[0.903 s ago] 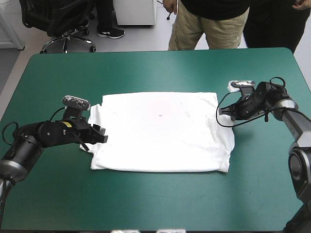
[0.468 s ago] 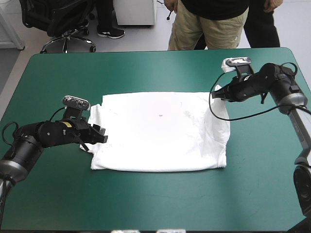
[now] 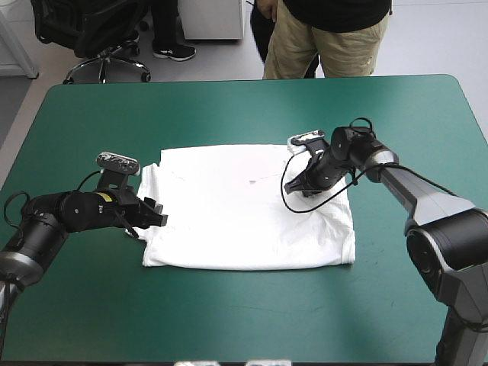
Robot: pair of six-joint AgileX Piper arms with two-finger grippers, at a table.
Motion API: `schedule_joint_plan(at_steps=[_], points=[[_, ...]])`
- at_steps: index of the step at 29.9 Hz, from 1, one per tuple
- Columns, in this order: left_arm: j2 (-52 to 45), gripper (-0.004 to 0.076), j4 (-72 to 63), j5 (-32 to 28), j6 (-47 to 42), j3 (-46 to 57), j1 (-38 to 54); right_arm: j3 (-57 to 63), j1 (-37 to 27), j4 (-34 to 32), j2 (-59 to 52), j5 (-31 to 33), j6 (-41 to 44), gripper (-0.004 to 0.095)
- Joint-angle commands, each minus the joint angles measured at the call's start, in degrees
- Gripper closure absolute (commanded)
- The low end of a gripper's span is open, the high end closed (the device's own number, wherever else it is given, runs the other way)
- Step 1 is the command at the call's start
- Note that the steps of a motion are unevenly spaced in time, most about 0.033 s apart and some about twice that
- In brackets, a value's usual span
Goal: Fold the cloth
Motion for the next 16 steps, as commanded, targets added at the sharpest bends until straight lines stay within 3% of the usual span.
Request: schedule_joint_plan(at_steps=[1, 7, 12, 16], points=[[-1.1, 0.0321, -1.2, -2.1, -2.0, -1.8, -0.1, -1.4, 0.6, -3.8, -1.8, -1.6, 1.3, 0.0844], [-1.1, 0.0321, -0.3, -2.5, -5.4, -2.8, 0.8, -1.9, 0.6, -3.4, -4.2, -0.2, 0.8, 0.0398], [-0.7, 0.0321, 3.6, -4.5, -9.8, -5.2, 8.3, -2.0, 0.6, -3.9, -12.5, -1.5, 0.9, 0.0401], [2.7, 0.0321, 1.8, -2.1, -8.6, -6.8, 16.5, -2.0, 0.6, -3.9, -19.6, -0.2, 0.9, 0.0401]])
